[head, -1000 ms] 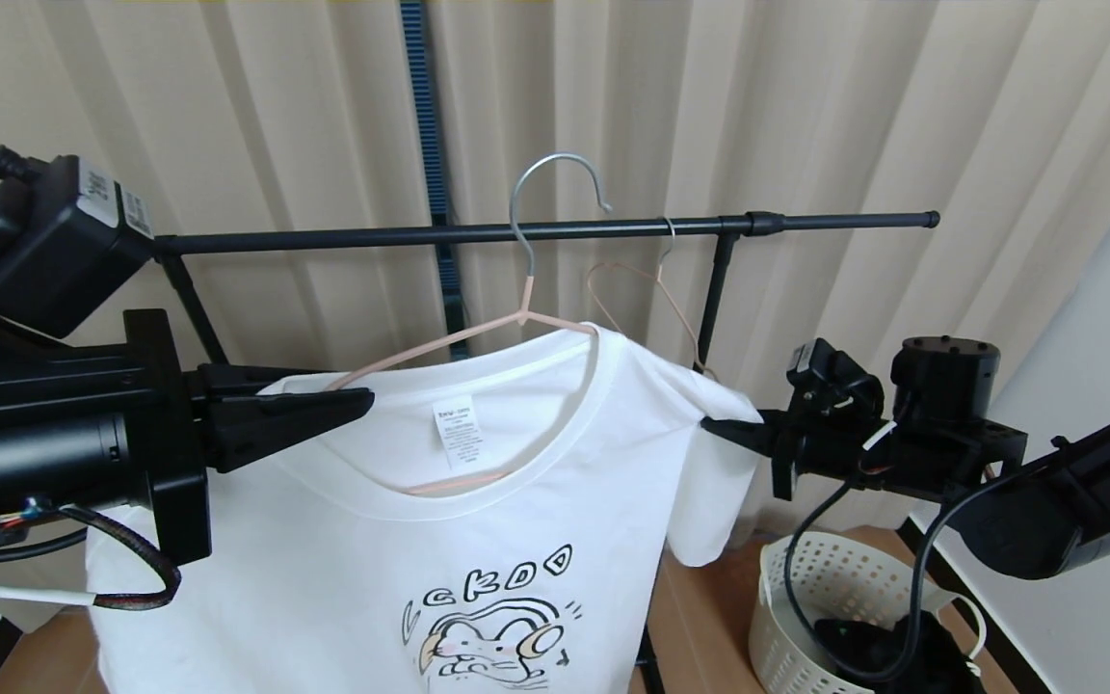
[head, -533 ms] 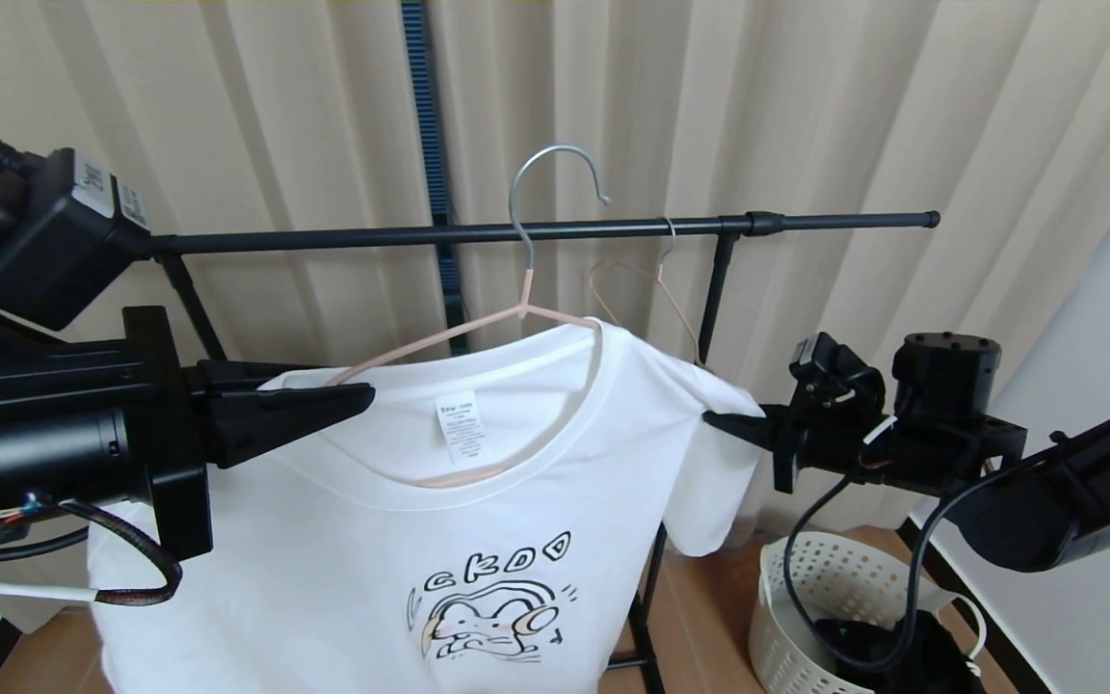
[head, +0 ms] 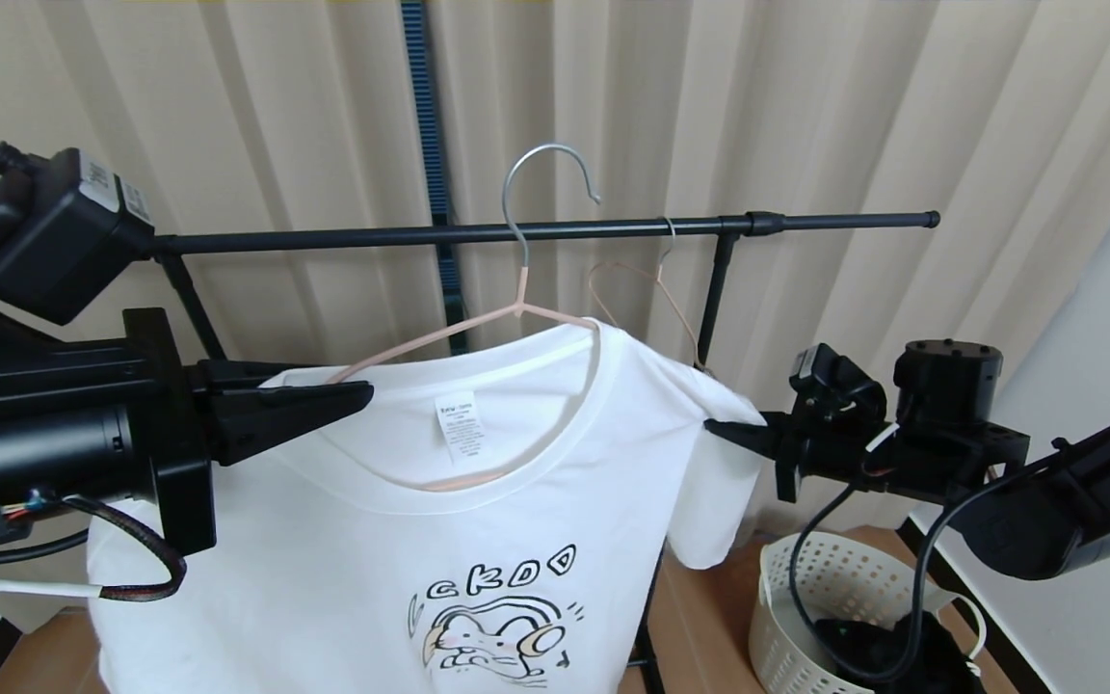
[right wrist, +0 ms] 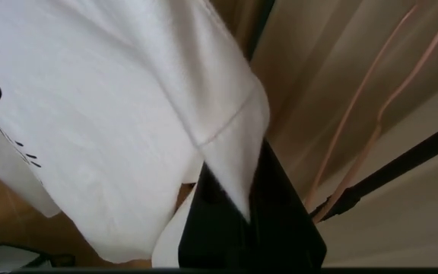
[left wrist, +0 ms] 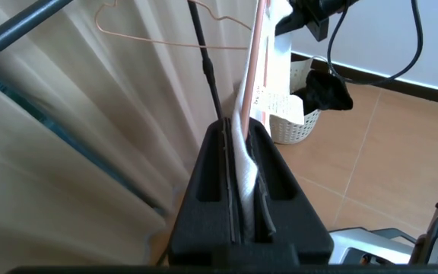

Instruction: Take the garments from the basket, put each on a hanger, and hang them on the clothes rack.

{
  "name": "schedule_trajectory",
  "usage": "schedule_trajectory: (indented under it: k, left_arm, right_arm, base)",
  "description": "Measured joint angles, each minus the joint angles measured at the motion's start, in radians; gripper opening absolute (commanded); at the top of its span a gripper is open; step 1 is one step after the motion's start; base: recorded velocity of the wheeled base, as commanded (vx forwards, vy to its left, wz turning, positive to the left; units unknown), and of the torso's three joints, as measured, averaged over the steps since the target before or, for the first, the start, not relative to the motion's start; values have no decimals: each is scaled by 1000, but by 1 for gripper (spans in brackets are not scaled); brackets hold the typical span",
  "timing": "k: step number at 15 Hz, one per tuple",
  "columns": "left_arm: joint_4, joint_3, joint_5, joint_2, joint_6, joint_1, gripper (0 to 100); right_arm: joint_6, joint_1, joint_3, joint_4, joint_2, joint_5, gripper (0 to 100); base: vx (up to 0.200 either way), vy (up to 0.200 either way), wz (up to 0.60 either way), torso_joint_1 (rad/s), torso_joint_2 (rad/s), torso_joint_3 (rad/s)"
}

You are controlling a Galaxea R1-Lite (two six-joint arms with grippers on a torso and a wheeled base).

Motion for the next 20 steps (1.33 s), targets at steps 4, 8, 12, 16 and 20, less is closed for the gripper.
schedule_trajectory:
  k: [4,8,12,16,20]
  left_arm:
    - [-1,-1,30,1,-11,9,0]
    - [0,15,53,1,-54,52,0]
    - [-1,23,95,12,-105,110,0]
    - [-83,-3,219,106,-178,111,0]
    - [-121,-85,324,261,-254,97,0]
  right_arm:
    - [-3,2,18,-5,-14,5,100]
    - [38,15,36,-1,-78,30,100]
    - [189,74,39,-3,-155,-19,100]
    - [268,130,29,-6,-209,-97,100]
    - [272,137,20,-2,-225,-99,100]
  base:
    - [0,0,0,0,0,0]
    - [0,0,0,0,0,0]
    - [0,0,0,0,0,0]
    - [0,0,0,0,0,0]
    - [0,0,0,0,0,0]
